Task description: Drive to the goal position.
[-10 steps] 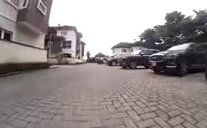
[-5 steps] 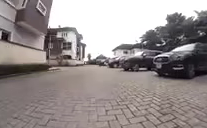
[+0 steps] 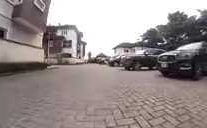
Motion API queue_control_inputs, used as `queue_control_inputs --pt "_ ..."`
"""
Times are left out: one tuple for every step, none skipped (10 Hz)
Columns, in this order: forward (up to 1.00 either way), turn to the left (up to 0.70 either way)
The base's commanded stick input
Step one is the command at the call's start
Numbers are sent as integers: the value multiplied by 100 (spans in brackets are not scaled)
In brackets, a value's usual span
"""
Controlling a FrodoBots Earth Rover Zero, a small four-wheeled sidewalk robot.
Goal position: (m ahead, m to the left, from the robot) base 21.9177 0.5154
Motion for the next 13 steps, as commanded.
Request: queue_control_inputs --pt "70 0" --pt "70 0" --pt "70 0" --pt "70 0" --pt "70 0" --pt "70 0" --pt "70 0" --pt "70 0" --pt "70 0" --pt "70 0" --pt "70 0" --pt "70 0" --pt "70 0"
